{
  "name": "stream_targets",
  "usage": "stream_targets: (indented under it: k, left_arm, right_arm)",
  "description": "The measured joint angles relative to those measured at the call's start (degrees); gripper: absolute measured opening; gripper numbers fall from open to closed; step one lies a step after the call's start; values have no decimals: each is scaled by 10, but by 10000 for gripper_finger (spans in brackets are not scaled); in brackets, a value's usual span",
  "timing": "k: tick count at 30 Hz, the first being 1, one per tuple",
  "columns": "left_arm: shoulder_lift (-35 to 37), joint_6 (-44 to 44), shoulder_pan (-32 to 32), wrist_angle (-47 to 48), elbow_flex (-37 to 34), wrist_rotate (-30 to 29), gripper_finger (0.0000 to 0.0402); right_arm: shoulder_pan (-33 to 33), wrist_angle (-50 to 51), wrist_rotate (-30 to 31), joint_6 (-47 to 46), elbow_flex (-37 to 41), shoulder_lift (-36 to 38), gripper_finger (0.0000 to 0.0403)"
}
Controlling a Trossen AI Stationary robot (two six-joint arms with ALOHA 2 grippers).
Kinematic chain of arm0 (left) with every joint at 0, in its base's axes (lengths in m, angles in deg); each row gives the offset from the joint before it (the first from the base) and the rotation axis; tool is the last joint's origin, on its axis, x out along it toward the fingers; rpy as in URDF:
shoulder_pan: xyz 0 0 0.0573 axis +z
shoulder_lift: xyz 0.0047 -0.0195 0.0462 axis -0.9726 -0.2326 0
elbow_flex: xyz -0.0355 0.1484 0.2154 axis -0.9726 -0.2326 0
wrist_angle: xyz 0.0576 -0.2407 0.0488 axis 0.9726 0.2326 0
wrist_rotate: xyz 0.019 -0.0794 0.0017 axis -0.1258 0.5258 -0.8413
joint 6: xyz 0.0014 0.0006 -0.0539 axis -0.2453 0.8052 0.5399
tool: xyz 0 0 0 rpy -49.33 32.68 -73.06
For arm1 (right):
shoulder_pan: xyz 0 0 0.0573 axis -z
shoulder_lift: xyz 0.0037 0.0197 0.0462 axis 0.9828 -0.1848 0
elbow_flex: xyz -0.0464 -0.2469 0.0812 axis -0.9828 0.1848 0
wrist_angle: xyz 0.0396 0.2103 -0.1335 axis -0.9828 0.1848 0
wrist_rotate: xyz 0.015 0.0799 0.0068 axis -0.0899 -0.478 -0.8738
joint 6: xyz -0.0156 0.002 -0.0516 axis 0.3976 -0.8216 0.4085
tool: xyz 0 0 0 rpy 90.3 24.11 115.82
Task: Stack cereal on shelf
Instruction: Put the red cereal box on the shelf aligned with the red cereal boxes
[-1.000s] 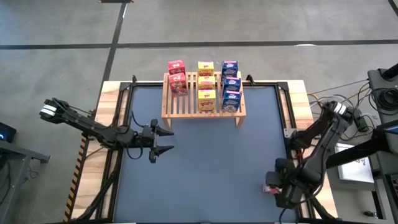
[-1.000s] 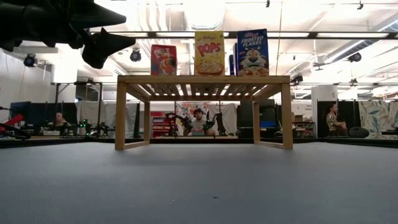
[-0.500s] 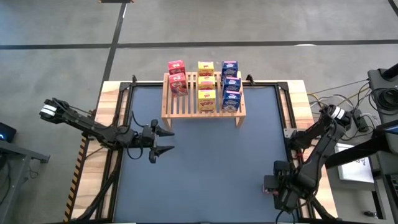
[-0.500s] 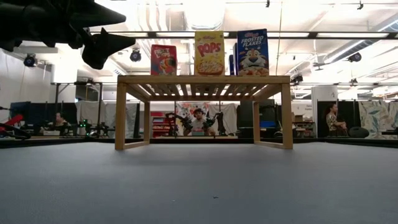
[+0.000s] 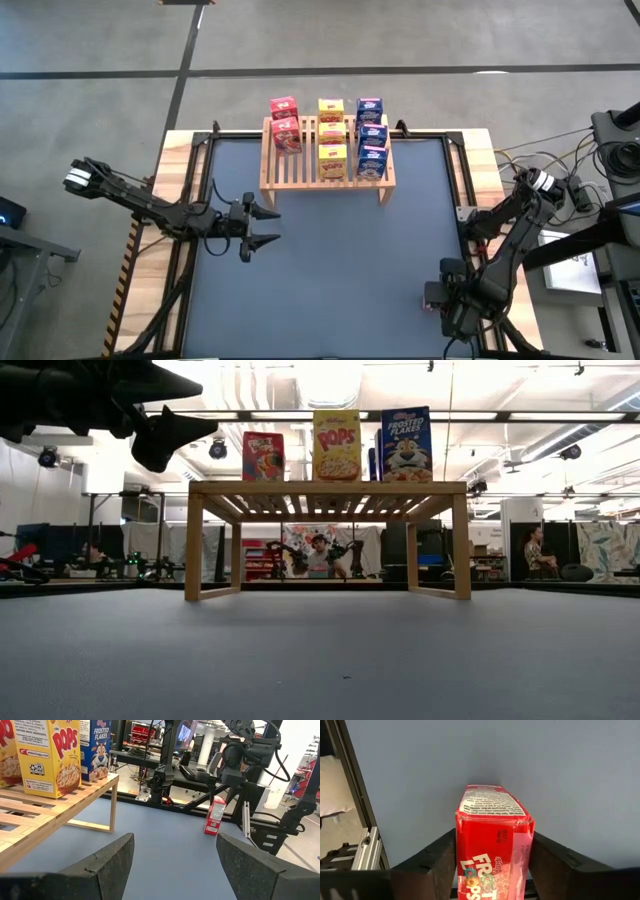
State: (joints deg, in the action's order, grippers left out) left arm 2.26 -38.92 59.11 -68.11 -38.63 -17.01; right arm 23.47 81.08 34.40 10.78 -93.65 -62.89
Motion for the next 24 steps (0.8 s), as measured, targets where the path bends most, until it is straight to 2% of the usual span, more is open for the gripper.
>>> stream_targets:
  k: [7,15,20,24]
  left_arm:
    - [0,3,0,0,0,0,267]
    - [0,3,0,-1,0,0,267]
    - [0,7,0,-2,0,0,267]
    - [0,9,0,-2,0,0,267]
  right_arm:
    - [1,2,0,18,-2,12,171]
    - [24,1,1,23,-3,69,146]
    - [80,-10,29,82,-3,119,145]
    - [151,-62,31,182,-7,156,145]
